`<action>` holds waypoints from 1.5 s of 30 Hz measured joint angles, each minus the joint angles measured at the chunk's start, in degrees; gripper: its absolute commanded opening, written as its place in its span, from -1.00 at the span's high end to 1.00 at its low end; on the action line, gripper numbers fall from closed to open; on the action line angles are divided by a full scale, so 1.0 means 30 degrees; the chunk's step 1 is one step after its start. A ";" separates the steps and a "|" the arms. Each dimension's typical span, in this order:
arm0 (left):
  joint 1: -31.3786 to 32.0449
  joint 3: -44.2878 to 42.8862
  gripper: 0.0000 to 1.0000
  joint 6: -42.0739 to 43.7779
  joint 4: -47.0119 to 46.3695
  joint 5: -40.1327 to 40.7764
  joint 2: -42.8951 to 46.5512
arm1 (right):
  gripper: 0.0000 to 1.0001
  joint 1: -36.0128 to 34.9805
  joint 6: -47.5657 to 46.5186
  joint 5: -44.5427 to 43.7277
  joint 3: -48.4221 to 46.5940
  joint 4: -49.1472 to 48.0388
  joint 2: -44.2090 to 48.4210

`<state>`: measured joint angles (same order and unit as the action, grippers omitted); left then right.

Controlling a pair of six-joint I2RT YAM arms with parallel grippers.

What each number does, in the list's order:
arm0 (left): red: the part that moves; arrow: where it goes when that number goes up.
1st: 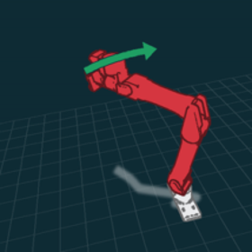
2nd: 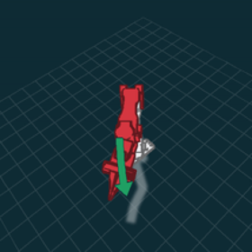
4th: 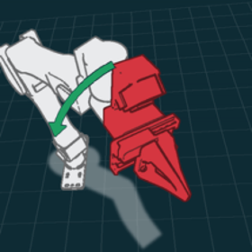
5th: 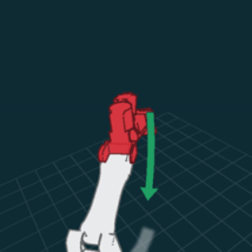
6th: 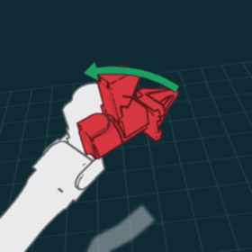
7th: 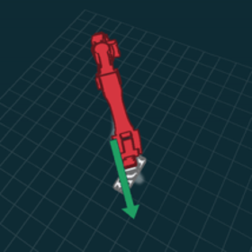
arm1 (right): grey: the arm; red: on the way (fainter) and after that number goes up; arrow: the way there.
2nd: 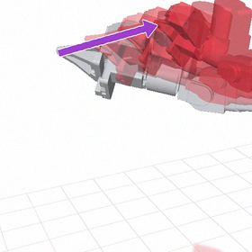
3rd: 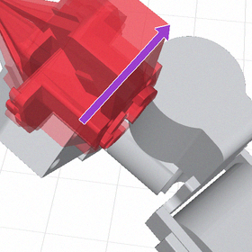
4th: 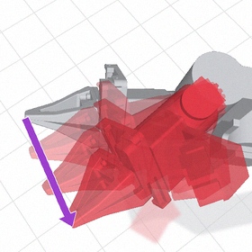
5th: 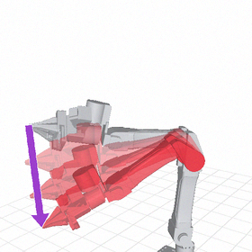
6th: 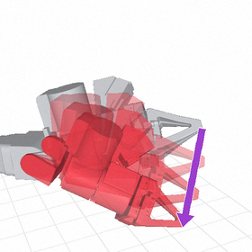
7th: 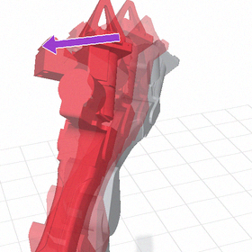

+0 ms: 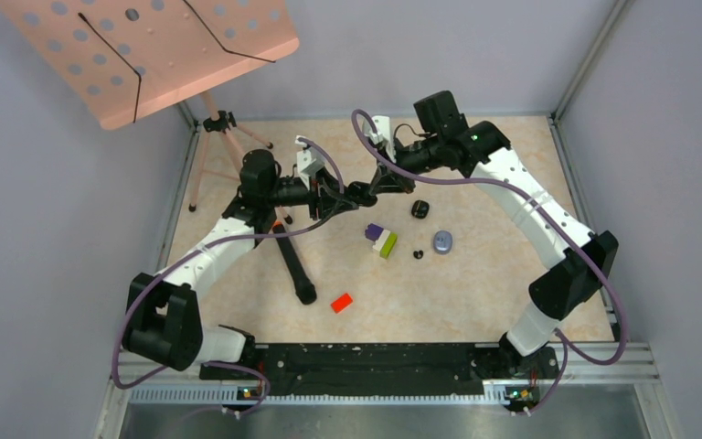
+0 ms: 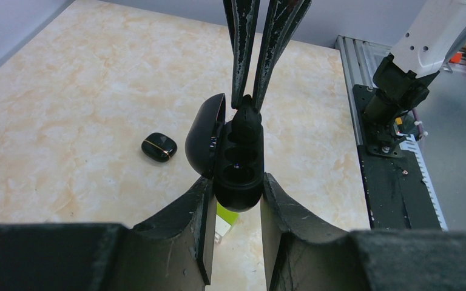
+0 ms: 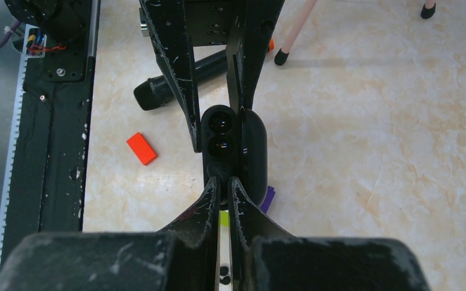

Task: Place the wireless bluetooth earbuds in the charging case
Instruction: Place the earbud in the charging case.

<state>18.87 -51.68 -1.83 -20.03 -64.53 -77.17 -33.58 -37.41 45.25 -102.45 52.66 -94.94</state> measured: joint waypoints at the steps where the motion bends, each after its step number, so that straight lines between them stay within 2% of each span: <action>1: 0.0000 0.0000 1.00 -0.0007 -0.0007 0.0007 -0.0007 | 1.00 0.0000 -0.0036 -0.0007 0.0000 0.0000 0.0000; 36: 0.0022 0.0000 1.00 -0.0430 -0.0189 0.0095 -0.0080 | 1.00 -0.0189 -0.1020 -0.0678 0.0007 0.0517 -0.0007; 45: 0.0073 0.0000 1.00 -0.0801 -0.0495 0.0342 -0.0080 | 0.91 -0.0219 -0.1013 -0.0911 0.0015 0.0517 -0.0015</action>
<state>19.09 -51.68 -4.23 -21.52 -63.51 -77.41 -34.24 -40.45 42.52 -102.41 54.22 -94.98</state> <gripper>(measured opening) 0.342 0.022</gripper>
